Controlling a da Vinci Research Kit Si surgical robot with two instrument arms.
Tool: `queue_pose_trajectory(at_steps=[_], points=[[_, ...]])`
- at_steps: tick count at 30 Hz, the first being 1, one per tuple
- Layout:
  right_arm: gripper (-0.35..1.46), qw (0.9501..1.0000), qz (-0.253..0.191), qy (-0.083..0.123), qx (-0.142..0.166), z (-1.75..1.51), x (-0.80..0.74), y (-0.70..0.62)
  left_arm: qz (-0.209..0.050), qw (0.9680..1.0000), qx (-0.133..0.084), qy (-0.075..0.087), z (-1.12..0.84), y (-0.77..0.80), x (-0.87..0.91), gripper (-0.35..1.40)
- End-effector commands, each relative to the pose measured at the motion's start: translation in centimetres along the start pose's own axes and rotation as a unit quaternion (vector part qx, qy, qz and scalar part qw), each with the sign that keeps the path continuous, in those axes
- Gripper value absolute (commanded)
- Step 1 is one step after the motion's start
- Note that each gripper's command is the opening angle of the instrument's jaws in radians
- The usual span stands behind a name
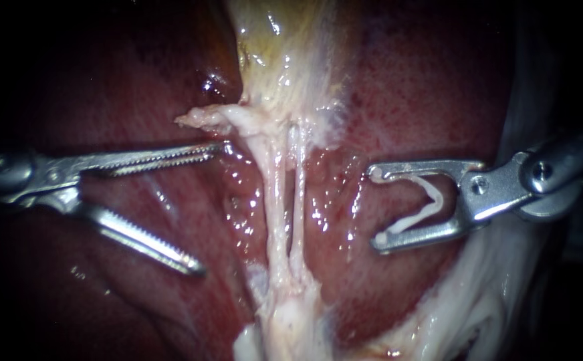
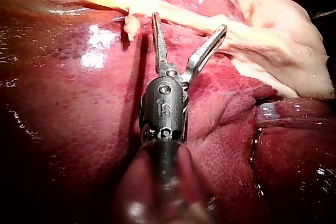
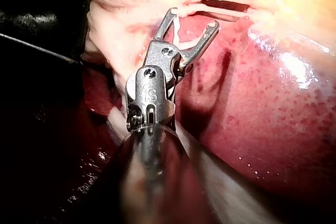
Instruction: Grabbing gallbladder
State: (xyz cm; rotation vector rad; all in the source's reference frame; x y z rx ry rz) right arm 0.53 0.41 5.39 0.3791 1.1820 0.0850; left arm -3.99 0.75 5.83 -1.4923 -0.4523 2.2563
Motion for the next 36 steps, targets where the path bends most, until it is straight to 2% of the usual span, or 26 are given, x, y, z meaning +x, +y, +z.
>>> queue_pose_trajectory(at_steps=[1, 5, 9, 11, 14, 18, 20, 23, 25, 26, 31, 34, 35, 36], points=[[0.5, 1.0, 0.0, 0.0, 0.0, 0.01, -0.01, 0.0, 0.0, 1.0, 0.001, 0.0, -0.01, -0.01, 0.02, 1.1], [0.5, 1.0, 0.0, 0.0, 0.0, 0.01, -0.01, 0.0, -0.005, 0.9998, 0.02, 0.0, -0.11, -0.17, 0.15, 1.18], [0.5, 1.0, 0.0, 0.0, 0.0, 0.01, -0.01, 0.0, -0.016, 0.9991, 0.04, 0.0, -0.24, -0.47, 0.36, 1.16], [0.5, 1.0, 0.0, 0.0, 0.0, 0.01, -0.01, 0.0, -0.011, 0.9989, 0.046, 0.001, -0.28, -0.64, 0.42, 1.13], [0.5, 1.0, 0.0, 0.0, 0.0, 0.01, -0.01, 0.0, -0.015, 0.9986, 0.051, -0.004, -0.24, -0.87, 0.41, 1.05], [0.5, 1.0, 0.0, 0.0, 0.0, 0.01, -0.01, 0.0, -0.012, 0.9984, 0.054, -0.014, -0.1, -1.08, 0.24, 0.96], [0.5, 1.0, 0.0, 0.0, 0.0, 0.01, -0.01, 0.0, -0.009, 0.9983, 0.055, -0.018, -0.03, -1.13, 0.12, 0.89], [0.5, 1.0, 0.0, 0.0, 0.0, 0.01, -0.01, 0.0, -0.008, 0.9984, 0.051, -0.023, 0.01, -1.14, -0.04, 0.68], [0.5, 1.0, 0.0, 0.0, 0.0, 0.01, -0.01, 0.0, -0.018, 0.9982, 0.049, -0.029, 0.01, -1.12, -0.1, 0.39], [0.5, 1.0, 0.0, 0.0, 0.0, 0.01, -0.01, 0.0, -0.026, 0.998, 0.048, -0.031, 0.01, -1.11, -0.13, 0.31], [0.5, 1.0, 0.0, 0.0, 0.0, 0.01, -0.01, 0.0, -0.034, 0.9972, 0.045, -0.048, -0.04, -1.09, -0.16, 0.24], [0.5, 1.0, 0.0, 0.0, 0.0, 0.01, -0.01, 0.0, -0.04, 0.9964, 0.042, -0.062, -0.1, -1.09, -0.19, -0.1], [0.5, 1.0, 0.0, 0.0, 0.0, 0.01, -0.01, 0.0, -0.045, 0.9958, 0.045, -0.067, -0.12, -1.09, -0.19, -0.3], [0.5, 1.0, 0.0, 0.0, 0.0, 0.01, -0.01, 0.0, -0.051, 0.9953, 0.048, -0.068, -0.13, -1.08, -0.2, -0.35]])
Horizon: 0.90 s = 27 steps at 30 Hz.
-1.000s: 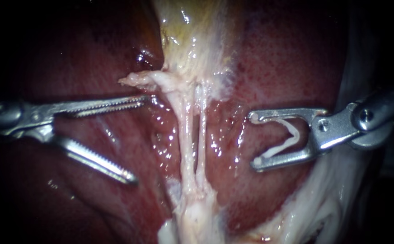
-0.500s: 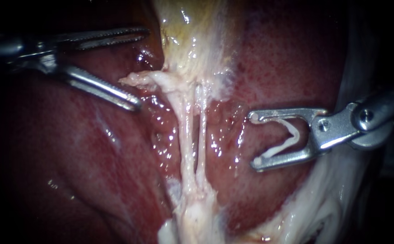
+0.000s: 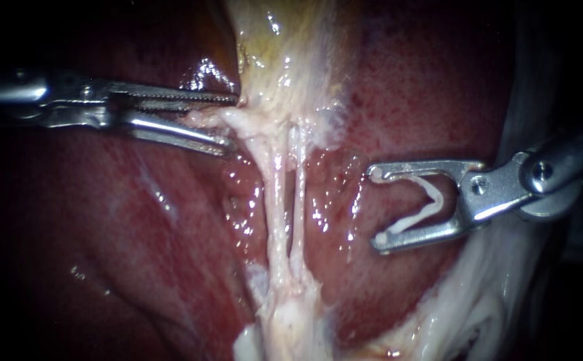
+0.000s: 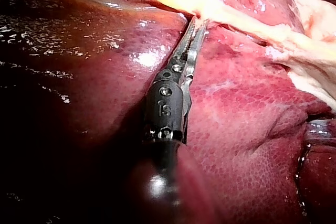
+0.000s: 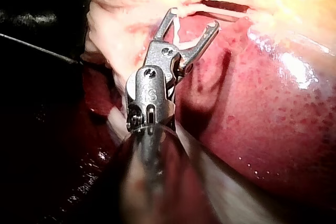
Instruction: Grabbing gallbladder
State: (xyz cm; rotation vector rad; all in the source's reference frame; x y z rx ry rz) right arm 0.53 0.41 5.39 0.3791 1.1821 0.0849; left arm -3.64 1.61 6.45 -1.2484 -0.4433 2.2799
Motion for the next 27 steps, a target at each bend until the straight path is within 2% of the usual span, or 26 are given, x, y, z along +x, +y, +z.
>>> queue_pose_trajectory(at_steps=[1, 5, 10, 15, 18, 20, 27], points=[[0.5, 1.0, 0.0, 0.0, 0.0, 0.01, -0.01, 0.0, -0.005, 1.0, 0.002, 0.0, -0.01, 0.0, -0.01, -0.35], [0.5, 1.0, 0.0, 0.0, 0.0, 0.01, -0.01, 0.0, -0.018, 0.9998, 0.009, -0.001, -0.06, 0.02, 0.01, -0.35], [0.5, 1.0, 0.0, 0.0, 0.0, 0.01, -0.01, 0.0, -0.04, 0.9991, 0.014, 0.0, -0.18, 0.1, 0.15, -0.35], [0.5, 1.0, 0.0, 0.0, 0.0, 0.01, -0.01, 0.0, -0.049, 0.9987, 0.016, -0.002, -0.41, 0.13, 0.42, -0.35], [0.5, 1.0, 0.0, 0.0, 0.0, 0.01, -0.01, 0.0, -0.058, 0.998, 0.023, 0.009, -0.61, 0.1, 0.63, -0.35], [0.5, 1.0, 0.0, 0.0, 0.0, 0.01, -0.01, 0.0, -0.063, 0.9976, 0.025, 0.013, -0.69, 0.08, 0.71, -0.35], [0.5, 1.0, 0.0, 0.0, 0.0, 0.01, -0.01, 0.0, -0.069, 0.9969, 0.034, 0.014, -0.76, 0.08, 0.72, -0.35]])
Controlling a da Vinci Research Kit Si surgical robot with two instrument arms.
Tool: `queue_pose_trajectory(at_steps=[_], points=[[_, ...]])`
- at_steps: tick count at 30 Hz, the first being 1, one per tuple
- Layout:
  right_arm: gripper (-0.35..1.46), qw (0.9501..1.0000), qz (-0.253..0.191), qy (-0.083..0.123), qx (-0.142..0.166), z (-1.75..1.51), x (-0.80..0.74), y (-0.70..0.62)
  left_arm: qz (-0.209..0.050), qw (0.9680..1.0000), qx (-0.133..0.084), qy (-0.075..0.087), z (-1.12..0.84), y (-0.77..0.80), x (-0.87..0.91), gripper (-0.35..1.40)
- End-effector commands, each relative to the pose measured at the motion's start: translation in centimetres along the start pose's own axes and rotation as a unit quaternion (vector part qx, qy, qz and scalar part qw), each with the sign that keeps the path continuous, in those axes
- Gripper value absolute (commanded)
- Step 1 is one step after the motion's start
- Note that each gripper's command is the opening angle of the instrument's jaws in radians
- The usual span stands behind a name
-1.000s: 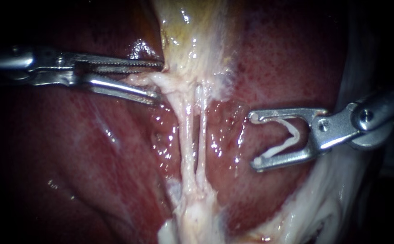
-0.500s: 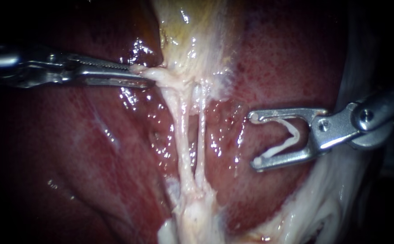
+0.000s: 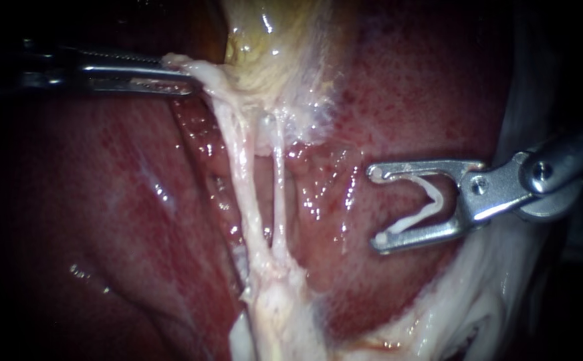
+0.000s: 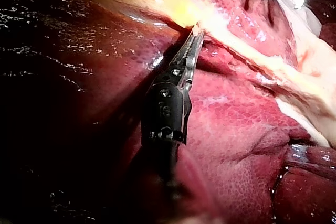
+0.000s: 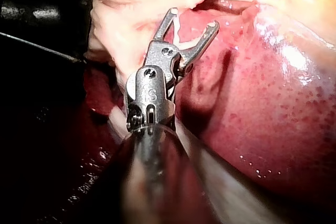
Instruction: Grabbing gallbladder
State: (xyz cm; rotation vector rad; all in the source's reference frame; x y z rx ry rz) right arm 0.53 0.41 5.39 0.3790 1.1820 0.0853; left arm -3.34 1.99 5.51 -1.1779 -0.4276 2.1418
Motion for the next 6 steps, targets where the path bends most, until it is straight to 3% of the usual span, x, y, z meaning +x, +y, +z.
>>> queue_pose_trajectory(at_steps=[1, 6], points=[[0.5, 1.0, 0.0, 0.0, 0.0, 0.01, -0.01, 0.0, 0.0, 1.0, 0.003, 0.001, 0.01, 0.0, 0.0, -0.35], [0.5, 1.0, 0.0, 0.0, 0.0, 0.01, -0.01, 0.0, -0.003, 1.0, 0.008, 0.001, 0.01, 0.0, -0.01, -0.35]])
